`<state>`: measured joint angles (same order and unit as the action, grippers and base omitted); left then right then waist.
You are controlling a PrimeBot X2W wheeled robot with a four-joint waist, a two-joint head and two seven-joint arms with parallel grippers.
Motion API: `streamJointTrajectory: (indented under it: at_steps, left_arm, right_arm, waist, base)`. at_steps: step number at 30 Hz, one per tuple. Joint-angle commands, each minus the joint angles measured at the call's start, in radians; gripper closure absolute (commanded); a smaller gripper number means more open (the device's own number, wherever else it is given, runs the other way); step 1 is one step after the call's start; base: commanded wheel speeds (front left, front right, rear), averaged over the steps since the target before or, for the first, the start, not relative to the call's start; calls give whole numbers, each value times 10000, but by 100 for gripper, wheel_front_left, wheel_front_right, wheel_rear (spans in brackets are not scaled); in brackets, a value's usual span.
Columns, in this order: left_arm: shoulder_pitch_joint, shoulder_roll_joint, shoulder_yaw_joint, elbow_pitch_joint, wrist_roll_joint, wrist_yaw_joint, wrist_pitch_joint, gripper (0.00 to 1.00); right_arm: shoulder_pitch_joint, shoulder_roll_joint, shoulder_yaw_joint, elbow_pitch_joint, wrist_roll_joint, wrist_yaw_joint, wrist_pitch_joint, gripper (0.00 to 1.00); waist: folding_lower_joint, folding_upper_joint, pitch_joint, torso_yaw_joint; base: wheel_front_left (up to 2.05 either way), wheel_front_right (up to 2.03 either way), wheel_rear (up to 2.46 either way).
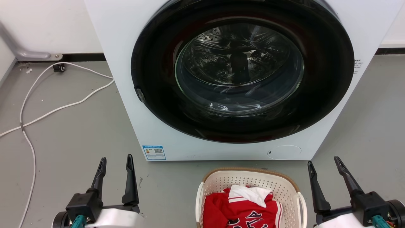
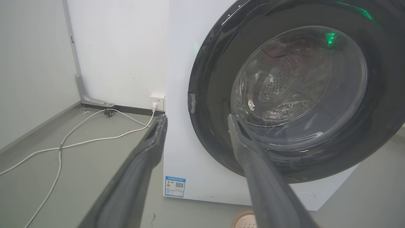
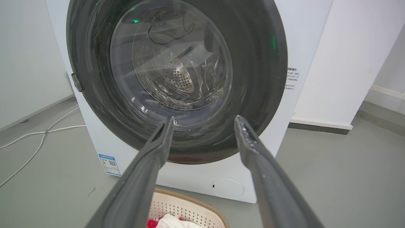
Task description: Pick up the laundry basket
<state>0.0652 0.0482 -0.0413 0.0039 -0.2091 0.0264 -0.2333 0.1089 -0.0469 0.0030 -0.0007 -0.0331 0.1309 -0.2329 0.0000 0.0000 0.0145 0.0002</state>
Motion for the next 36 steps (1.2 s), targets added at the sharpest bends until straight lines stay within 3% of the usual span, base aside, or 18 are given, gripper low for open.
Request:
streamJointTrajectory:
  at_steps: [1,14,36]
  left_arm:
    - [119,29,3,-83,160,5,-70,0]
    - [287,32,-67,-163,1188,129,-342,0]
    - [312,33,-121,10,1096,155,-338,0]
  right_arm:
    - [130,-52,14,-87,-160,-3,-77,0]
    - [303,-57,-40,-197,-1434,-5,-339,0]
    - [269,-55,-37,-102,-1312,-5,-326,0]
  waist:
    - [0,0,1,0]
    - [0,0,39,5]
    - [0,0,62,7]
  base:
    - [0,0,0]
    - [0,0,0]
    - [0,0,0]
